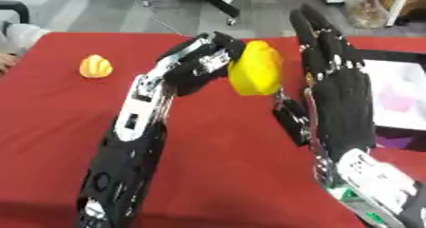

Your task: Pick up the objects with one hand, pass them to the other hand, and then place them into the box on the other side of the table.

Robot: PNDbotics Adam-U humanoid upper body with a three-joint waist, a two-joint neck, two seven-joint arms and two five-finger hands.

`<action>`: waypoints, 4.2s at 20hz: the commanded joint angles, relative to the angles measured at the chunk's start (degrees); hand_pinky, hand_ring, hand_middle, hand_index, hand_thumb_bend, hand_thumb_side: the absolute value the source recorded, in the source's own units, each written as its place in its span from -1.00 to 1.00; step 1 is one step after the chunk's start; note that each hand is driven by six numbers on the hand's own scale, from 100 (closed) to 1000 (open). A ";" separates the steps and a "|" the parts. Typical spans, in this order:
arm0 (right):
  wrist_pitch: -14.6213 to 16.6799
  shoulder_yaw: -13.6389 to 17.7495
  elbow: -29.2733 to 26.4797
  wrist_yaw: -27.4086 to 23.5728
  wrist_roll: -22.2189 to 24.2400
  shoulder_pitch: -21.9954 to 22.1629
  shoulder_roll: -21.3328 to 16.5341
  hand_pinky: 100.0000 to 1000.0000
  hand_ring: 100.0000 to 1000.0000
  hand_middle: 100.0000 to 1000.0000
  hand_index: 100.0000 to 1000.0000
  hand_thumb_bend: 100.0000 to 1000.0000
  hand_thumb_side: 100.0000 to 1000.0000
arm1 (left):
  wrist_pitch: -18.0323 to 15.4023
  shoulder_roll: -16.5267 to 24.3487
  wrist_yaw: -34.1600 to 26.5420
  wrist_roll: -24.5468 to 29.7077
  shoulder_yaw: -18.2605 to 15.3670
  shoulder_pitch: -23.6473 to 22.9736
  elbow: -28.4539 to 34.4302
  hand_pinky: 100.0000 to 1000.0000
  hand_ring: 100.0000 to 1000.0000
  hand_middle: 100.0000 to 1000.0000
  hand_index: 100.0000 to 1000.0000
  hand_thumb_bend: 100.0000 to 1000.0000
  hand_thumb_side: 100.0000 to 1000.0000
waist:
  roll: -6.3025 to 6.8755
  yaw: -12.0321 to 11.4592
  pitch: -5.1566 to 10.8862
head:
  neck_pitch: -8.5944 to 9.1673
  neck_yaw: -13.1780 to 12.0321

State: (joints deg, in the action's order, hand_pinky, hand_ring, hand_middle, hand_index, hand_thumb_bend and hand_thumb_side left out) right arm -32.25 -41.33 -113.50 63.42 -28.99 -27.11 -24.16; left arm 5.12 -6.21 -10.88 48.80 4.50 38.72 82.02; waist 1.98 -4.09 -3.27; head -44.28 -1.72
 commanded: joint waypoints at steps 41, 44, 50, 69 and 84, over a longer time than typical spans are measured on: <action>2.63 2.18 -1.09 -9.25 -22.98 -2.26 -0.03 0.03 0.52 0.18 -0.52 -1.00 -0.05 | -1.06 -2.63 2.01 3.17 2.62 3.20 -2.73 0.10 -0.40 -0.67 -0.42 -1.00 -0.24 | -0.44 0.12 0.28 | 0.16 -0.50; 2.58 2.53 -1.09 -9.33 -22.98 -2.24 0.02 0.03 0.53 0.16 -0.55 -1.00 -0.04 | -0.79 -2.66 2.00 3.17 2.58 3.14 -2.65 0.10 -0.37 -0.64 -0.40 -1.00 -0.25 | -0.43 0.15 0.27 | 0.16 -0.52; 2.39 3.24 -1.09 -9.66 -22.98 -2.14 0.09 0.02 0.54 0.13 -0.57 -1.00 -0.02 | -0.30 -2.67 1.94 3.17 2.39 3.02 -2.49 0.12 -0.34 -0.60 -0.35 -1.00 -0.27 | -0.43 0.21 0.24 | 0.16 -0.57; 4.75 0.94 -1.09 -9.75 -22.98 -1.04 -0.34 0.06 0.51 0.16 -0.61 -1.00 -0.04 | -0.81 -1.86 -4.80 3.17 0.60 5.21 3.16 0.52 0.40 0.29 0.54 -0.74 0.72 | -0.44 0.33 0.28 | 0.16 0.30; 3.75 0.72 -1.09 -10.59 -22.98 -0.26 -0.41 0.04 0.56 0.16 -0.60 -1.00 -0.04 | -1.20 2.22 -3.57 3.17 -5.31 3.76 5.96 0.53 0.42 0.34 0.56 -0.71 0.72 | -0.61 -0.36 0.26 | 0.16 1.46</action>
State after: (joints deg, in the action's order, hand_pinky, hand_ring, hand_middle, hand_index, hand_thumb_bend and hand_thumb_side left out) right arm -20.14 -41.00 -113.87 53.17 -43.78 -26.74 -24.12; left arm 3.83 -4.96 -14.52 52.04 -0.18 41.72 86.74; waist 1.59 -4.37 -3.51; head -44.28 -0.41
